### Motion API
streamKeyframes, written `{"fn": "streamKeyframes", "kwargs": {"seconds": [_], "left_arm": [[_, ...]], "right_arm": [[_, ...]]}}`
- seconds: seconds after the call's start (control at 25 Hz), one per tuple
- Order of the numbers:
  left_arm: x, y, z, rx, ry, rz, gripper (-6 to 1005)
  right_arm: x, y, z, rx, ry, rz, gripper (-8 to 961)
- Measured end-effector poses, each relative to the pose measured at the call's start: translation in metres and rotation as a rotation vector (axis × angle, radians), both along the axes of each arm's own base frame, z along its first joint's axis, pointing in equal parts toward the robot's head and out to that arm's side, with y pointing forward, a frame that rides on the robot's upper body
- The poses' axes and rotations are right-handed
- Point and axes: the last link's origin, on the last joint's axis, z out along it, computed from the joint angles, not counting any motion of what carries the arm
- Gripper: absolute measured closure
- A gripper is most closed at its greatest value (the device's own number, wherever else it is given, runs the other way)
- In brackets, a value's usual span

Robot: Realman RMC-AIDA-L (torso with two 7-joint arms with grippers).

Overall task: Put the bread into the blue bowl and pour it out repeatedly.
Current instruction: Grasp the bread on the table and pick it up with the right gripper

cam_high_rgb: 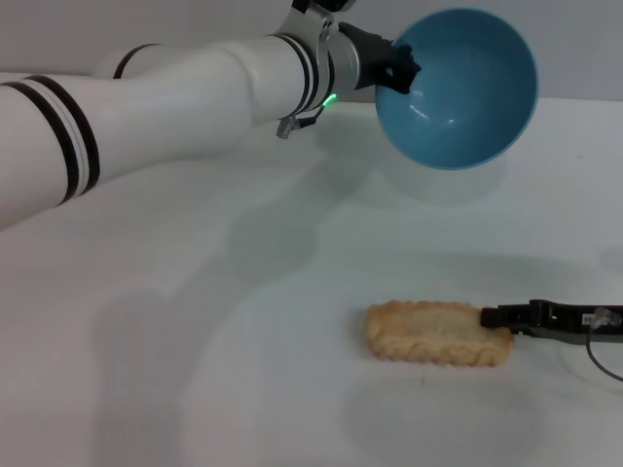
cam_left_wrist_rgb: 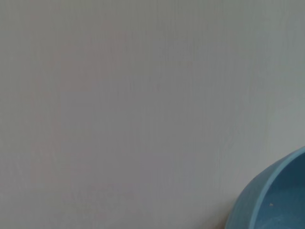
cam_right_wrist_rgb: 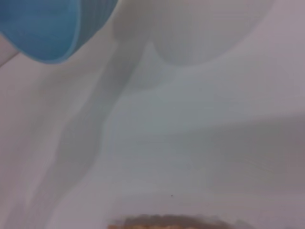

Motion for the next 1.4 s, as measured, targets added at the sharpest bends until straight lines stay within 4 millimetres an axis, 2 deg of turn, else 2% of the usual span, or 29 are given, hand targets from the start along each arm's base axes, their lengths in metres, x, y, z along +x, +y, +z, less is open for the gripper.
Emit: {"fn": "streamKeyframes", "kwargs": {"seconds": [0.16, 0.28, 0.48, 0.72, 0.88, 1.16, 1.4], "left_arm": [[0.001, 0.0, 0.0, 0.0, -0.002, -0.002, 1000], [0.0, 0.0, -0.001, -0.008, 0.004, 0.003, 1000], [0.0, -0.002, -0.003, -0.067, 0.031, 0.03, 1000], [-0.01, 0.005, 0.004, -0.147, 0.088, 0.134, 1000], [-0.015, 0.006, 0.008, -0.178, 0.129, 0.168, 1000], [-0.017, 0.008, 0.014, -0.196, 0.154, 0.197, 1000], [-0.019, 0.008, 0.016, -0.203, 0.169, 0.204, 999]], "right_arm": [[-0.002, 0.003, 0.0, 0.018, -0.002, 0.039, 499], [-0.008, 0.007, 0.001, 0.048, 0.018, 0.082, 621], [-0.018, 0.016, 0.011, 0.082, 0.041, 0.15, 671], [-0.032, 0.026, 0.03, 0.108, 0.051, 0.232, 728], [-0.051, 0.032, 0.052, 0.128, 0.086, 0.327, 745], [-0.076, 0.035, 0.075, 0.127, 0.122, 0.434, 775], [-0.103, 0.029, 0.101, 0.126, 0.19, 0.544, 869]]}}
